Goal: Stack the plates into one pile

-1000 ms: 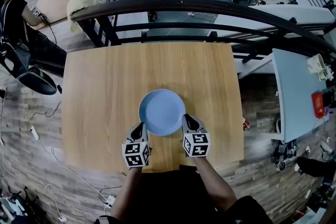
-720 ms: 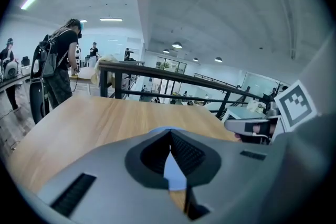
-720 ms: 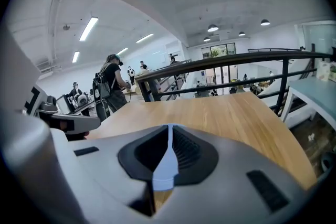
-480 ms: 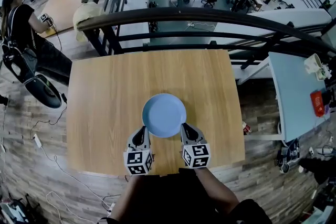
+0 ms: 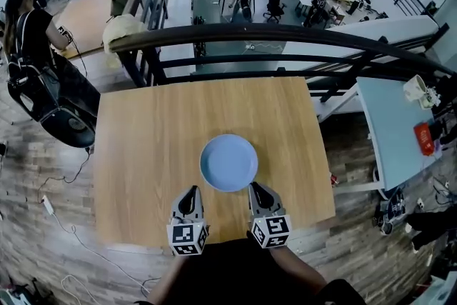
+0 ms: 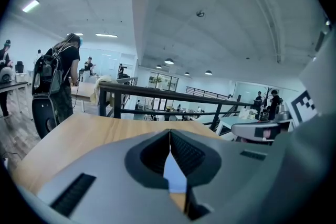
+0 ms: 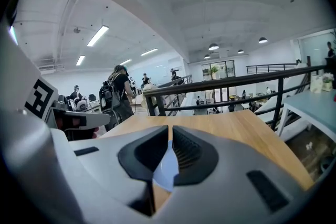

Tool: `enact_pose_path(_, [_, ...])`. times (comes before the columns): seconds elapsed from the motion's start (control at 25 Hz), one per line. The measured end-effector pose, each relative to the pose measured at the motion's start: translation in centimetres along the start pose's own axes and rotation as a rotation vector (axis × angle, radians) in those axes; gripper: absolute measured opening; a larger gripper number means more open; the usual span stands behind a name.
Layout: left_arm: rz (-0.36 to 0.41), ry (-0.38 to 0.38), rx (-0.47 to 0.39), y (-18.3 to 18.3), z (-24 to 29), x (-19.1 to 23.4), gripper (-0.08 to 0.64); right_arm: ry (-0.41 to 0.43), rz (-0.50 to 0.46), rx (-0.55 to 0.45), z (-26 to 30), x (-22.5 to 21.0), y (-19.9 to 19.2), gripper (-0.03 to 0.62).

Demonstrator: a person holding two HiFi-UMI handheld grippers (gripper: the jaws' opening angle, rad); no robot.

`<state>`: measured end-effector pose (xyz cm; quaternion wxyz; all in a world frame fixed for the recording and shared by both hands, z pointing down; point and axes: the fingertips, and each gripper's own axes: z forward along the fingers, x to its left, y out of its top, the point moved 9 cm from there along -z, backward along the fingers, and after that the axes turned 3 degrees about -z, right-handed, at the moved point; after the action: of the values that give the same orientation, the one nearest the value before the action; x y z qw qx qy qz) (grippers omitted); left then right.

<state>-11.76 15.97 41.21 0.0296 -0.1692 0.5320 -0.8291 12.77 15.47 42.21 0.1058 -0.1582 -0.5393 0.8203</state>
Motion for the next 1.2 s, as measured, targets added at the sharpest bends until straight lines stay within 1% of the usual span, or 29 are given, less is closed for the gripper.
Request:
enact_pose_path(0.12, [0.006,-0.011,-0.007,-0.1,-1.3,0.6,0.023,-0.015,-0.004,-0.016,-0.8,1.3,0.0,0.043])
enact_pose_path(0.24, [0.007,-0.029,-0.022,0.2,-2.2,0.3,0.023,-0.018,0.002,-0.031,-1.6,1.9,0.1,0.043])
enact_pose_path(0.4, [-0.002,-0.053,-0.037,0.3,-2.4,-0.1,0.023,-0.010,-0.004,-0.037,-1.7,2.3,0.2,0.041])
enact_pose_path(0.52, [0.013,-0.065,-0.035,0.3,-2.2,0.1,0.023,-0.014,-0.006,-0.038,-1.6,2.4,0.2,0.034])
enact_pose_path(0.76, [0.013,-0.064,-0.037,0.5,-2.1,0.6,0.023,-0.007,-0.017,-0.048,-1.2,2.8,0.5,0.032])
enact_pose_path(1.0, [0.022,-0.067,-0.039,0.7,-1.5,-0.2,0.025,-0.002,-0.013,-0.054,-1.0,1.9,0.7,0.032])
enact_pose_path(1.2, [0.022,-0.066,-0.038,0.8,-1.2,0.3,0.024,-0.001,-0.015,-0.057,-0.5,2.0,0.9,0.032])
